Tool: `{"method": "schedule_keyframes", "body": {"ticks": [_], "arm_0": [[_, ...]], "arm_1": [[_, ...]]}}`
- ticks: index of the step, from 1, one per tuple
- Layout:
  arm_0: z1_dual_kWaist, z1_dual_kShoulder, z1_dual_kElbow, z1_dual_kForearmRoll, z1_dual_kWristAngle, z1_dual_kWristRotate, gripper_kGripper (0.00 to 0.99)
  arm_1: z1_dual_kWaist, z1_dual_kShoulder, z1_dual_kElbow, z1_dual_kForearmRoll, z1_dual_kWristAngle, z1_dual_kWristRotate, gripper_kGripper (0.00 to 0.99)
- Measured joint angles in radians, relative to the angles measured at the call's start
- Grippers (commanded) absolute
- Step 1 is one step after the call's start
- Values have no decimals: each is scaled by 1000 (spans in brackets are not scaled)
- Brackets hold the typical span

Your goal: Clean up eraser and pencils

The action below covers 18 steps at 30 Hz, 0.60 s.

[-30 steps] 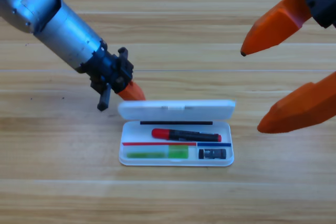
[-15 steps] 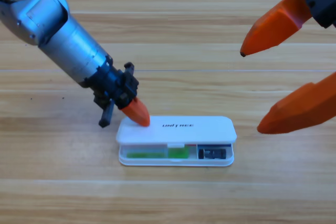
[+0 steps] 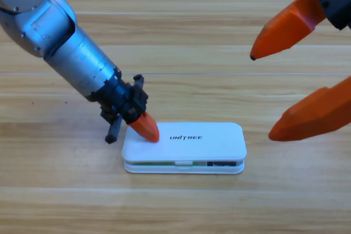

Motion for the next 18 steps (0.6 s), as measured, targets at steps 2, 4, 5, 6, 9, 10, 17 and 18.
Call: {"method": "schedule_keyframes", "body": {"ticks": [2, 4, 5, 6, 9, 10, 17, 18], "arm_0": [[-7, 0, 6, -6, 0, -1, 0], [-14, 0, 14, -13, 0, -5, 0], [-18, 0, 17, -16, 0, -7, 0], [-21, 0, 18, -18, 0, -8, 0], [-30, 0, 18, -25, 1, -12, 0], [-32, 0, 18, -25, 2, -13, 0], [-36, 0, 39, -55, 7, -20, 0], [-36, 0, 42, -63, 8, -20, 0]], "arm_1": [[0, 0, 0, 0, 0, 0, 959], [0, 0, 0, 0, 0, 0, 959], [0, 0, 0, 0, 0, 0, 959], [0, 0, 0, 0, 0, 0, 959], [0, 0, 0, 0, 0, 0, 959], [0, 0, 0, 0, 0, 0, 959], [0, 0, 0, 0, 0, 0, 959], [0, 0, 0, 0, 0, 0, 959]]}}
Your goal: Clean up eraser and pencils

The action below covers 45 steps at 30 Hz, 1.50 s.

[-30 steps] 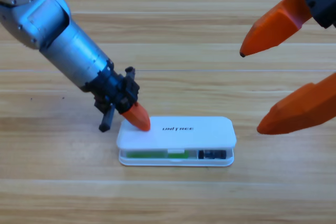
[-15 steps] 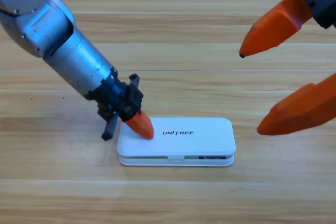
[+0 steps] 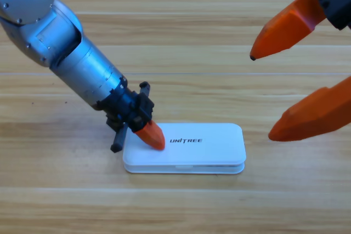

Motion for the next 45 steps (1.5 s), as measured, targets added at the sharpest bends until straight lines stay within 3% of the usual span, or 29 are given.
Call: {"method": "schedule_keyframes", "body": {"ticks": [22, 24, 25, 27, 29, 33, 38, 45], "arm_0": [[-15, -16, 63, -98, 32, -17, 0], [-19, -26, 58, -75, 41, -25, 535], [-21, -30, 49, -47, 47, -26, 733], [-23, -44, 28, 32, 59, -26, 930], [-24, -71, 10, 107, 79, -27, 982], [-24, -176, -72, 240, 94, -36, 988], [-42, -331, -251, 424, 94, -98, 990], [-138, -425, -395, 544, 94, -196, 990]], "arm_1": [[0, 1, 0, 0, 2, 0, 959], [0, 1, 0, 0, 2, 0, 959], [0, 1, 0, 0, 2, 0, 959], [0, 1, 0, 0, 2, 0, 959], [0, 1, 0, 0, 2, 0, 959], [0, 1, 0, 0, 2, 0, 959], [0, 1, 0, 0, 2, 0, 959], [0, 1, 0, 0, 2, 0, 959]]}}
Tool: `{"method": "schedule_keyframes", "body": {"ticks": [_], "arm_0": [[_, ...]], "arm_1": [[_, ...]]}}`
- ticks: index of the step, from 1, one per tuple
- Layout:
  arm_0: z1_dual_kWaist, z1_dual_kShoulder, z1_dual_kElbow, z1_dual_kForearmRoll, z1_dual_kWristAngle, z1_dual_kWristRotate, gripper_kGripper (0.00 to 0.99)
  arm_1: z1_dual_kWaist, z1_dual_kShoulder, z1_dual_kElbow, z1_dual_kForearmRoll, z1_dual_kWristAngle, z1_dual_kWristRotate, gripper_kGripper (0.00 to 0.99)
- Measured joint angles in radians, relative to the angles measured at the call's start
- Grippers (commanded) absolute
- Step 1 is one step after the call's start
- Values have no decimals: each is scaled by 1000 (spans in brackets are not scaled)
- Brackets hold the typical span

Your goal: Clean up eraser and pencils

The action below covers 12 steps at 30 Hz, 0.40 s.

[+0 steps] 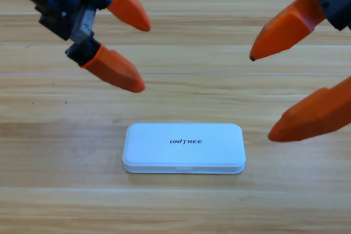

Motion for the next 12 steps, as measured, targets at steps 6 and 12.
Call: {"method": "schedule_keyframes", "body": {"ticks": [6, 12], "arm_0": [[-59, -7, -18, 9, 0, -31, 990], [-65, -7, -18, 9, 0, -31, 990]], "arm_1": [[0, 1, 0, 0, 0, 0, 959], [0, 1, 0, 0, 0, 0, 959]]}}
